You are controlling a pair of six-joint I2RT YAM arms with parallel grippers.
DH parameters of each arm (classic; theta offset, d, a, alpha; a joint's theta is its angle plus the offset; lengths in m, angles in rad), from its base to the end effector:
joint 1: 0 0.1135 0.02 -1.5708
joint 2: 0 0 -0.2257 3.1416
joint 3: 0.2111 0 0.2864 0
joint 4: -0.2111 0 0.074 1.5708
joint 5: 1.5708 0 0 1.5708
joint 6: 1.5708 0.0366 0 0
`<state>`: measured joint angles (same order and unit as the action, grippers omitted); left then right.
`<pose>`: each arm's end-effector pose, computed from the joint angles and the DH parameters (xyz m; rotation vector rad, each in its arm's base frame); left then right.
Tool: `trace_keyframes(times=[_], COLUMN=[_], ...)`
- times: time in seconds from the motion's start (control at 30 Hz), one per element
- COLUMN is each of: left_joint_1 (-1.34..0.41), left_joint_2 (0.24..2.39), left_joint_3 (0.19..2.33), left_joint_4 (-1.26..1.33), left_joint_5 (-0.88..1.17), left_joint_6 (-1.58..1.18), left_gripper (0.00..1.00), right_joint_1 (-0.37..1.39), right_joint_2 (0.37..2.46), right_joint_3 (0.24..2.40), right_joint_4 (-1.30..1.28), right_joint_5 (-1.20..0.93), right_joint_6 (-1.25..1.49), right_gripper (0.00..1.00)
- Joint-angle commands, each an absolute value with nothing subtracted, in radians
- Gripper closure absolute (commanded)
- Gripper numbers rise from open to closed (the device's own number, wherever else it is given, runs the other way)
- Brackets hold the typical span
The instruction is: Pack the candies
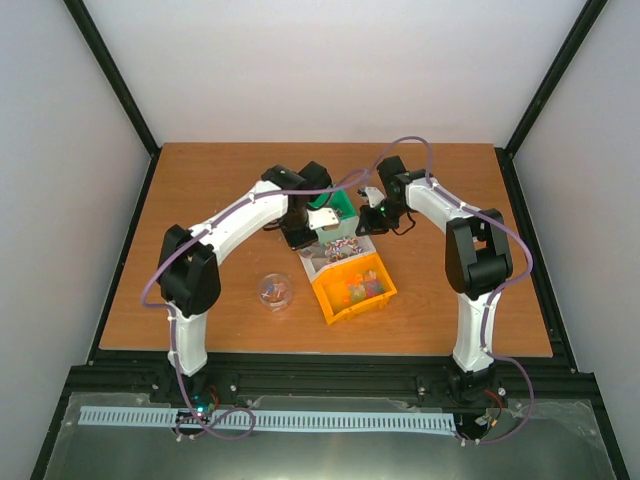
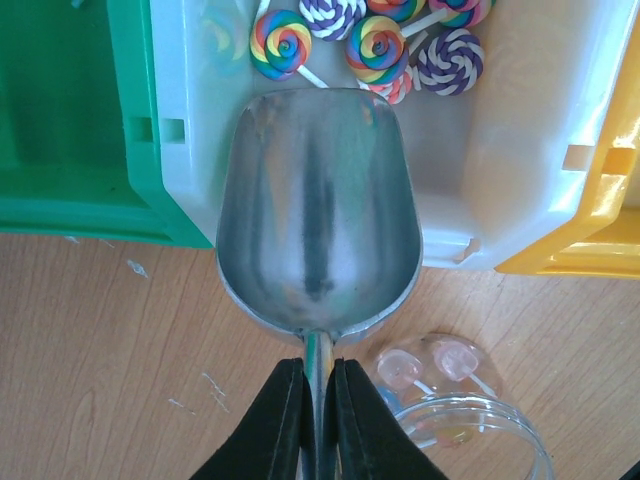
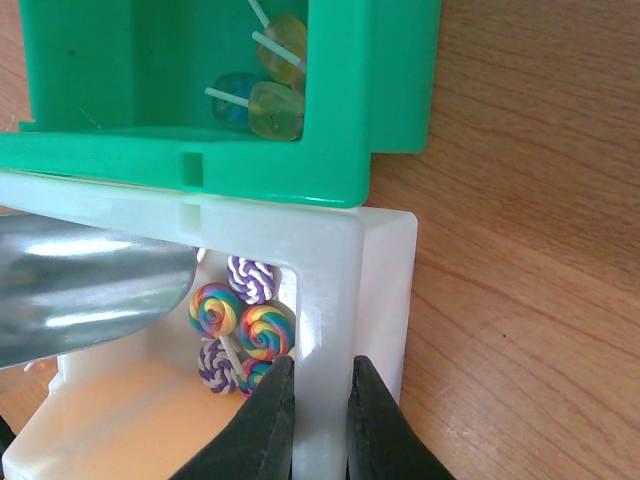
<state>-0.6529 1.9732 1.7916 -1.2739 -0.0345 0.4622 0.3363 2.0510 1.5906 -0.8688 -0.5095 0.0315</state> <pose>0.3244 -0.2465 0.2198 1.5971 2.5671 0.0353 0.3973 0.1578 0.1401 -0.5295 2.8450 0.8047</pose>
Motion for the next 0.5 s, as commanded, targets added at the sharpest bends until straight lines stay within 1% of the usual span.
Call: trace_keyframes(times=[0.0,0.2,0.47], left_joint_1=[-0.663,-0.663,-0.661], left_joint_2=[2.016,2.013,1.918], left_joint_3=[1.725,1.736,1.682], left_joint_4=[-1.149,-1.073,-0.986], left_joint_5=[-0.003,0.053,0.078], left_joint_6=[0.437,0.424,0.414], left_gripper=[0.99,0.99,0.99], right_joint_1=[0.348,0.349,0.348], right_joint_2=[2.08,2.081,2.082], right_joint_3=[1.609,1.611,1.613], right_joint_4=[-0.874,-0.873,-0.867], right_joint_5=[-0.556,-0.549,-0.527], right_joint_6=[0.023,0.023,0.033], right_gripper=[0.97,0.97,0.97])
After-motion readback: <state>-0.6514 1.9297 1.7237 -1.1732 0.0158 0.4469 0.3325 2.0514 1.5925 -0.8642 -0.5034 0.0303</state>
